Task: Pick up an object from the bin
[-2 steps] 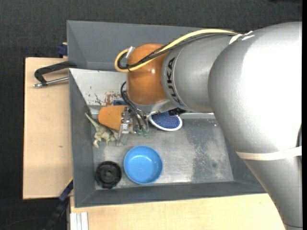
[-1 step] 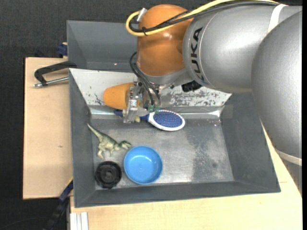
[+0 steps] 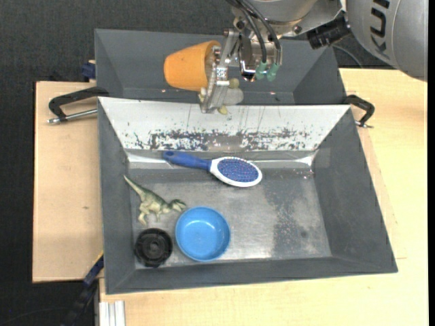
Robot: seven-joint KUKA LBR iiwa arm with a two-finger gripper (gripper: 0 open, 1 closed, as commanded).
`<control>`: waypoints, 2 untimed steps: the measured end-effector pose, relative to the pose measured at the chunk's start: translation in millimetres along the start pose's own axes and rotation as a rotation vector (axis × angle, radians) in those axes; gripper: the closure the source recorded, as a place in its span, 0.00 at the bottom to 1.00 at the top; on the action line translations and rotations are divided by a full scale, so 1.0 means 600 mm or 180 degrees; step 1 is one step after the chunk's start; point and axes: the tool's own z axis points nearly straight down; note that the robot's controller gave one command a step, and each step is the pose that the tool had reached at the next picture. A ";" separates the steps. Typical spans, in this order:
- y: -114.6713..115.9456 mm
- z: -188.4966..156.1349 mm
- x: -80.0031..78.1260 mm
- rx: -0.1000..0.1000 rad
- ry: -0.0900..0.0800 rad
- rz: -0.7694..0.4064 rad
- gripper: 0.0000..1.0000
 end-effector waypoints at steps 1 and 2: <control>0.058 0.006 0.035 0.0003 0.0043 -0.0968 1.00; 0.054 0.069 0.021 -0.0007 0.0053 -0.2809 1.00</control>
Offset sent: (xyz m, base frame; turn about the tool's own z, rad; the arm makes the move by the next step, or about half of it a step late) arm -0.0199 0.0339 -0.0057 -0.3025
